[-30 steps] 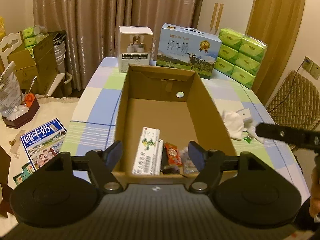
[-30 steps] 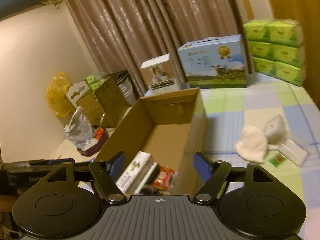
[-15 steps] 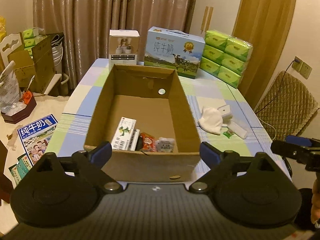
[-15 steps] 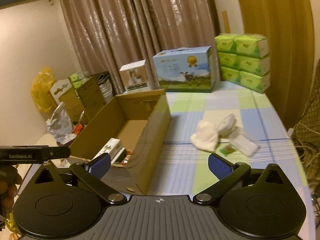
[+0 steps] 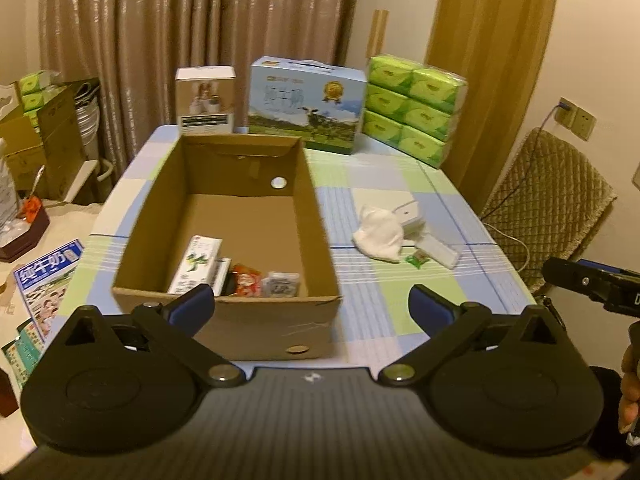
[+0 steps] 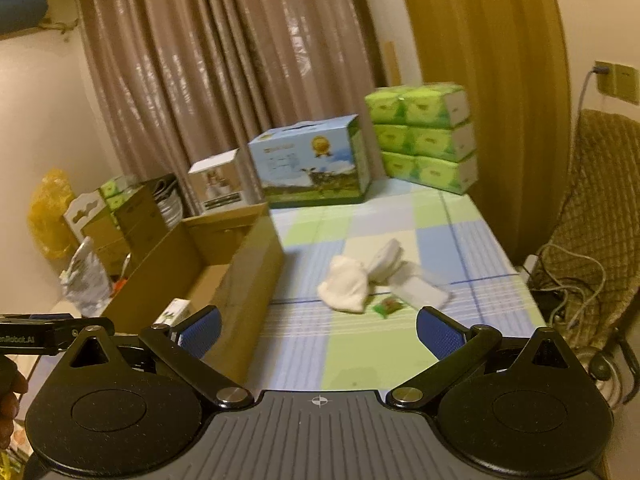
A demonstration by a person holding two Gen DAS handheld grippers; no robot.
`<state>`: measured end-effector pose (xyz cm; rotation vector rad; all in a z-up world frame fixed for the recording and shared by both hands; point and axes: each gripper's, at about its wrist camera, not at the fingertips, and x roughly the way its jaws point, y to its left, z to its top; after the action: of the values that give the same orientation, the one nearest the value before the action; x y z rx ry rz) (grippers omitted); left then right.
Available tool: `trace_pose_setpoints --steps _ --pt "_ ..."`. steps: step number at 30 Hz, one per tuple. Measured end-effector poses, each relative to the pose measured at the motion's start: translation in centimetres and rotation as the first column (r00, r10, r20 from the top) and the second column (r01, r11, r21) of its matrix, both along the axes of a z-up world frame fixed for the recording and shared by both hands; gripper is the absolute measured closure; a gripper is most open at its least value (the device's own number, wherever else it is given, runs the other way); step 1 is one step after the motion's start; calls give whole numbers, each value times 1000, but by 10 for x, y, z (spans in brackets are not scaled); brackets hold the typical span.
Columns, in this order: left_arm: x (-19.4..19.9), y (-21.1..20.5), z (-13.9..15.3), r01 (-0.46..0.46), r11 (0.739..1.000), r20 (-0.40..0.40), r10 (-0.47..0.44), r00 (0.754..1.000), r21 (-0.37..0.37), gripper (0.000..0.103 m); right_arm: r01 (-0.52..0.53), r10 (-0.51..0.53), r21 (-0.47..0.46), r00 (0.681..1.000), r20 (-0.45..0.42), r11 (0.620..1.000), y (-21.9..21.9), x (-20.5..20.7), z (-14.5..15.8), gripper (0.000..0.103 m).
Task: Organize objects
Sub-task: 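Move both tools back toward the white towel and clear container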
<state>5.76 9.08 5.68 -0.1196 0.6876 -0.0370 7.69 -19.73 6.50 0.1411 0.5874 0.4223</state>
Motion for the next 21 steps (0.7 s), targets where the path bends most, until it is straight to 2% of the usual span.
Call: trace_pose_setpoints --steps 9,21 --pt "35 -44 -5 102 995 -10 -102 995 -11 2 62 -63 -18 998 -20 998 -43 16 -2 2" --pt "108 -104 -26 171 982 -39 -169 985 73 2 33 -37 -113 999 -36 993 -83 73 -24 2"
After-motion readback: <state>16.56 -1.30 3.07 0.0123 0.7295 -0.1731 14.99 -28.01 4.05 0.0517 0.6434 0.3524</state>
